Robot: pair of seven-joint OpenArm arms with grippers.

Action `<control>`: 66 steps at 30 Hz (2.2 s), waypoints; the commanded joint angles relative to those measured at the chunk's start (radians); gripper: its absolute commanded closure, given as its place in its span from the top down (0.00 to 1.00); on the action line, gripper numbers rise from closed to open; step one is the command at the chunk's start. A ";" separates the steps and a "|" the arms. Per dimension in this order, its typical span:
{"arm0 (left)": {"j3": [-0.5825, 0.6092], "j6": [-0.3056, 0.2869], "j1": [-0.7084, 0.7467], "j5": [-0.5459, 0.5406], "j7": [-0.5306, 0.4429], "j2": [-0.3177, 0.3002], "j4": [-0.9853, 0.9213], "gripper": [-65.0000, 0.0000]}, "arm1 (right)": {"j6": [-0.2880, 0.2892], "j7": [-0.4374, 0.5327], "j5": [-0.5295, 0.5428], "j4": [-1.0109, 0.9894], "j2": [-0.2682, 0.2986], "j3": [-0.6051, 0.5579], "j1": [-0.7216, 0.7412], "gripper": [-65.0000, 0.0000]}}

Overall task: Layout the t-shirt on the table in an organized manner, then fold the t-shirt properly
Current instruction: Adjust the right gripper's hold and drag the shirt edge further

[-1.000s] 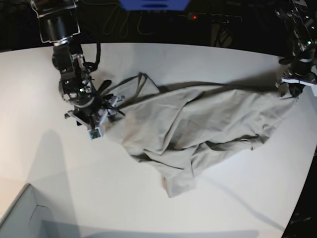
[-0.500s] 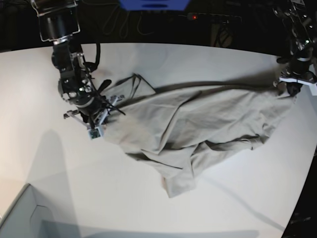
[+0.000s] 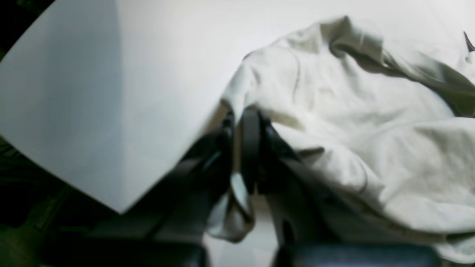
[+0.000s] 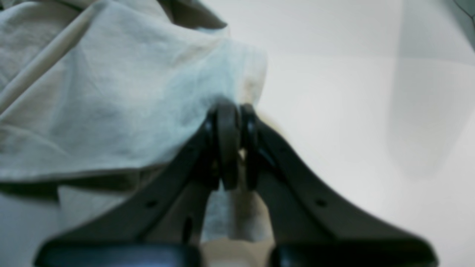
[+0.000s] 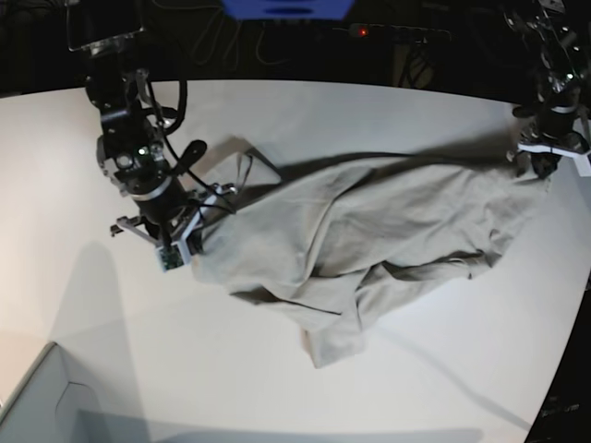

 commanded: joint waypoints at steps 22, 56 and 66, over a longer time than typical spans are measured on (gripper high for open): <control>-0.005 -0.003 -0.007 -0.008 -0.027 -0.015 0.021 0.00 | -0.002 0.022 -0.003 -0.166 0.006 0.052 0.054 0.39; -0.005 -0.003 -0.008 -0.008 -0.027 -0.015 0.021 0.00 | 0.000 0.019 -0.002 0.077 0.026 0.060 -0.069 0.00; -0.005 -0.003 -0.007 -0.008 -0.027 -0.015 0.021 0.00 | -0.002 0.028 -0.003 0.060 0.027 0.050 -0.169 0.41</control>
